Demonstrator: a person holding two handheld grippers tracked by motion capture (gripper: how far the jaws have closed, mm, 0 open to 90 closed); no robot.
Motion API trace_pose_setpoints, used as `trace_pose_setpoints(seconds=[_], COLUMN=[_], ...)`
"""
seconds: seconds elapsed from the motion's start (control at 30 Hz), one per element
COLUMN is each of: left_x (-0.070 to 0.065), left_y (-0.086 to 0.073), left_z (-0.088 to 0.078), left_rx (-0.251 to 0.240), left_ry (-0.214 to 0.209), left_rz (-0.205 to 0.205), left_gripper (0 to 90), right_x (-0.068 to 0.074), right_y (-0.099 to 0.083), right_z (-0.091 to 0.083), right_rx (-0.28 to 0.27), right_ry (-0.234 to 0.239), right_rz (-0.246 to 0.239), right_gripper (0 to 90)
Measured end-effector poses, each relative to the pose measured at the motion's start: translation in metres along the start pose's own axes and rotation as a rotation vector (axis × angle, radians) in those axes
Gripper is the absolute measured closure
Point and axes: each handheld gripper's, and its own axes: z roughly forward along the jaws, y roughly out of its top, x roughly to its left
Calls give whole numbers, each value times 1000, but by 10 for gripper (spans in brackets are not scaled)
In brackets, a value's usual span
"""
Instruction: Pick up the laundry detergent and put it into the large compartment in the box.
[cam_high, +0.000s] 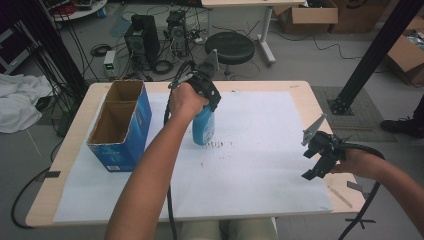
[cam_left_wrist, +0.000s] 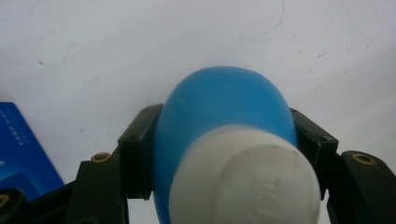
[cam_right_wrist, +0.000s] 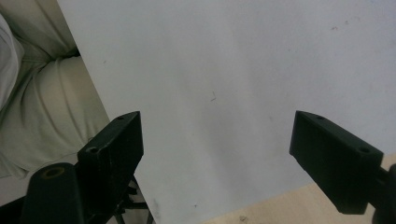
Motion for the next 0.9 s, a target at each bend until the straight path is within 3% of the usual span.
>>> trace_pose_setpoints(seconds=[0.13,0.9], left_x=[5,28], left_y=[0,-7], left_z=[-23,-93], left_rx=[-17,-36], left_ry=[1,22], left_rz=[-14,-70], left_gripper=[377,378], right_x=[0,3], right_y=[1,10], right_z=[1,3], right_rx=[0,10], right_ry=[2,8], right_rz=[-5,-17], right_gripper=[172,173])
